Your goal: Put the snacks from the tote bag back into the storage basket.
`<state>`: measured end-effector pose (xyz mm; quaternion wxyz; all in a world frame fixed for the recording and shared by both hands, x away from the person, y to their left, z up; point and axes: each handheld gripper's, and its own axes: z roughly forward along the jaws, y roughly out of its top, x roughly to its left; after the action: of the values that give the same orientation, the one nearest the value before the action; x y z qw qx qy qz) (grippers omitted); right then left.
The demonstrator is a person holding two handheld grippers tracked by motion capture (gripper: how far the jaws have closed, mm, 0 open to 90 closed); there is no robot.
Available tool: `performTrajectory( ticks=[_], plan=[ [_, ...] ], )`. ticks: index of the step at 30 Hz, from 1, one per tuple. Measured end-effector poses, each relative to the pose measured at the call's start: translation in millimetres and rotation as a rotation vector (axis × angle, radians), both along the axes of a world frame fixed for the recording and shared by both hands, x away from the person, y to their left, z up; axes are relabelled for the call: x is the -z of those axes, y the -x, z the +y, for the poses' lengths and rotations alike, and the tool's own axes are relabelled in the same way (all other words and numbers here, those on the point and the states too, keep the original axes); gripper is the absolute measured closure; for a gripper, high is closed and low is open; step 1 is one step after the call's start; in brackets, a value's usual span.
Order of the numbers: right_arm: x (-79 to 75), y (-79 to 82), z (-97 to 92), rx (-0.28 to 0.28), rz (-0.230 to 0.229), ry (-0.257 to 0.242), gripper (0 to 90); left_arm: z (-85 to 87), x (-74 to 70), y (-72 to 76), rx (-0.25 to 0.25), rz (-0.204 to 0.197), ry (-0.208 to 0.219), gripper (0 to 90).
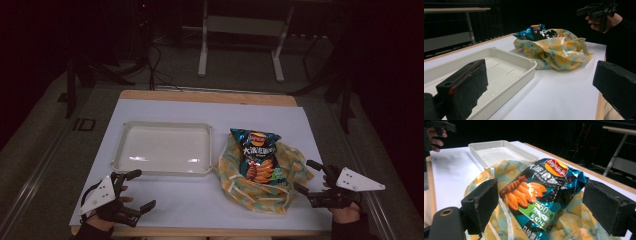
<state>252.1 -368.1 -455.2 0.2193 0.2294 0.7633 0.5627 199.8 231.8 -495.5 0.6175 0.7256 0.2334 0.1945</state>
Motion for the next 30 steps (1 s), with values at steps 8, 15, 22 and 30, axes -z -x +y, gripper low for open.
performTrajectory(
  ticks=[8,15,22,30],
  plan=[
    [-1.4,2.1,1.5,-0.006,0.022,0.015,13.1,-3.6,4.5,-1.2,-0.017,-0.002,-0.038,0.0],
    [-9.9,-0.6,-0.2,0.013,0.036,-0.001,11.8,-3.6,5.9,-2.7,-0.027,-0.001,-0.038,0.0],
    [-22.3,-4.7,-2.2,0.025,0.008,-0.029,10.8,-3.7,6.3,-2.8,-0.028,-0.005,-0.043,0.0],
    [-31.6,-17.3,-2.3,0.031,-0.01,-0.017,10.8,-4.8,6.9,-2.7,-0.022,-0.004,-0.052,0.0]
  ],
)
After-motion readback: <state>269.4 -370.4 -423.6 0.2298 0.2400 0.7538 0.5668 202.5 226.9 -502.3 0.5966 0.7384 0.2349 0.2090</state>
